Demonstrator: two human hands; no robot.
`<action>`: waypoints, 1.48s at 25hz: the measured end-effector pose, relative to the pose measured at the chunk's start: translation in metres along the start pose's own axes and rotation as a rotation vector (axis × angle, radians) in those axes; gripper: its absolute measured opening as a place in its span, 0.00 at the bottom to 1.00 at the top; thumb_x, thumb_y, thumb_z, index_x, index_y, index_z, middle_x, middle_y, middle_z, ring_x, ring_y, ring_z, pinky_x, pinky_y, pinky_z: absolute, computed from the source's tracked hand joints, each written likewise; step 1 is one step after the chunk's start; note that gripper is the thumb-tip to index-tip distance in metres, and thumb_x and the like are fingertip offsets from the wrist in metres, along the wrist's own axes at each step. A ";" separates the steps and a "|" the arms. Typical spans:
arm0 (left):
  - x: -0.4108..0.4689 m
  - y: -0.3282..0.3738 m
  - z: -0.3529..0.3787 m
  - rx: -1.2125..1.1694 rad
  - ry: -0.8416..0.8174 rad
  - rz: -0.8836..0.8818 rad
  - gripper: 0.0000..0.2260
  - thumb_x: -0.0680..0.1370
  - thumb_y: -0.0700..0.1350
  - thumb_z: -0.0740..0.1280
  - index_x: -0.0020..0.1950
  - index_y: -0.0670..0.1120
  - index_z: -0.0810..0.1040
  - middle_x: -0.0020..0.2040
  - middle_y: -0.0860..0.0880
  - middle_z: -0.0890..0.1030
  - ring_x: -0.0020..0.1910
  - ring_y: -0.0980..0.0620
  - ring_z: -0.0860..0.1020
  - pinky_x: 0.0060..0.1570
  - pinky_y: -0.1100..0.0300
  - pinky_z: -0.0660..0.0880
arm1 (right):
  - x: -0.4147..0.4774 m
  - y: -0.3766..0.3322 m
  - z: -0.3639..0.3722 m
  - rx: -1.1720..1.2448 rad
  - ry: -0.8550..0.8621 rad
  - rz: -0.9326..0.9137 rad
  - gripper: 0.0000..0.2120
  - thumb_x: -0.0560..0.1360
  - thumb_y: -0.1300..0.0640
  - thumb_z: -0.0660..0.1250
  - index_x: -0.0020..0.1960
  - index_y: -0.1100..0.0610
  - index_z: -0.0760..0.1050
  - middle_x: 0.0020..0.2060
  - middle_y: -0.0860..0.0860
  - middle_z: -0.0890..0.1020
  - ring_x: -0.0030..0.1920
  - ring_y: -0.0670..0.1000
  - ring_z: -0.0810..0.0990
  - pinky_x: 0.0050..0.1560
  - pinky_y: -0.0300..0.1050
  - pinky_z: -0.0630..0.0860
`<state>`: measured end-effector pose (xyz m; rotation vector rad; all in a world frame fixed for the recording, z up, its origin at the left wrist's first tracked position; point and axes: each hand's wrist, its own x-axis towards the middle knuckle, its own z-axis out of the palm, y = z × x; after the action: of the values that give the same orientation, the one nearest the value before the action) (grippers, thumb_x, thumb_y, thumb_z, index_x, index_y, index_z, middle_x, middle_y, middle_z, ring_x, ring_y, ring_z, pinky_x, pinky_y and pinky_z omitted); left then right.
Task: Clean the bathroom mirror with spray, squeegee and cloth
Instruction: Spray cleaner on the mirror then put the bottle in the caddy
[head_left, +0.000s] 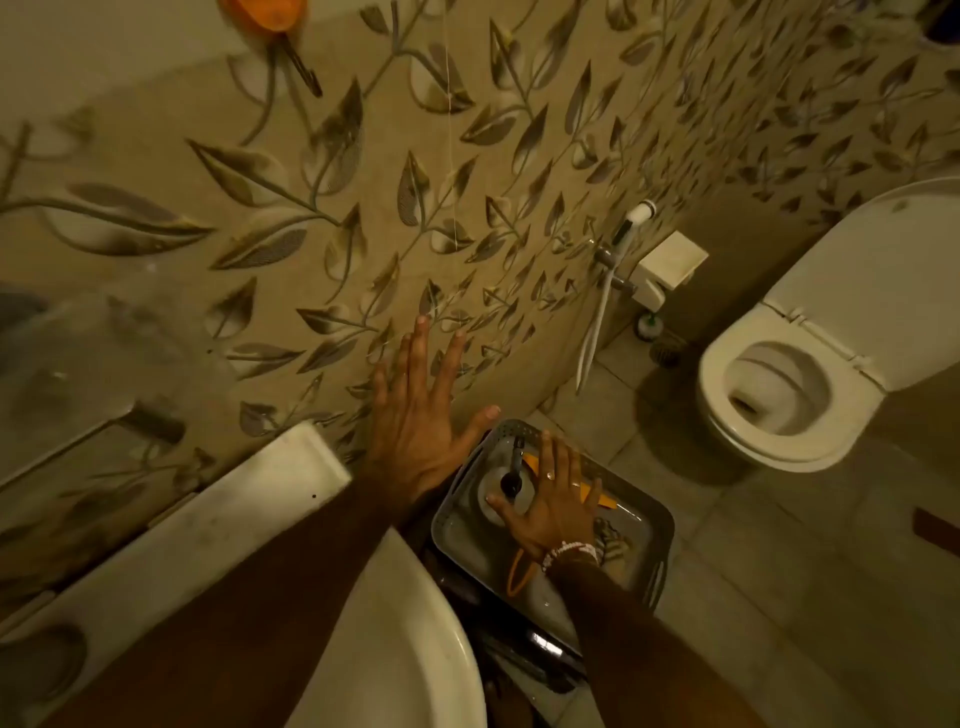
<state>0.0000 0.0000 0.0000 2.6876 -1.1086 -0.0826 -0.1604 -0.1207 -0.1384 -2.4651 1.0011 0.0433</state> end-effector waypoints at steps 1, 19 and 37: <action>0.000 -0.001 0.004 0.005 -0.017 -0.010 0.42 0.77 0.76 0.43 0.83 0.57 0.33 0.83 0.45 0.30 0.84 0.42 0.41 0.80 0.35 0.44 | 0.002 0.002 0.004 0.005 -0.029 0.022 0.53 0.65 0.17 0.48 0.79 0.44 0.34 0.81 0.47 0.45 0.80 0.54 0.44 0.74 0.72 0.46; -0.007 0.004 -0.008 -0.025 0.076 -0.023 0.41 0.77 0.75 0.45 0.83 0.58 0.34 0.84 0.46 0.32 0.84 0.43 0.42 0.80 0.37 0.46 | 0.024 -0.035 -0.011 0.466 0.076 0.002 0.30 0.79 0.38 0.60 0.76 0.50 0.60 0.55 0.56 0.84 0.51 0.58 0.83 0.46 0.51 0.80; -0.016 0.107 -0.258 -0.021 0.503 0.105 0.39 0.78 0.74 0.48 0.84 0.59 0.39 0.83 0.51 0.29 0.83 0.48 0.36 0.81 0.38 0.40 | -0.007 -0.157 -0.333 0.564 0.622 -0.326 0.26 0.76 0.33 0.54 0.58 0.52 0.77 0.34 0.49 0.81 0.34 0.53 0.80 0.35 0.50 0.78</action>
<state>-0.0488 -0.0129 0.2753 2.4198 -1.0654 0.5627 -0.1093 -0.1653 0.2239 -2.0901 0.6802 -1.0177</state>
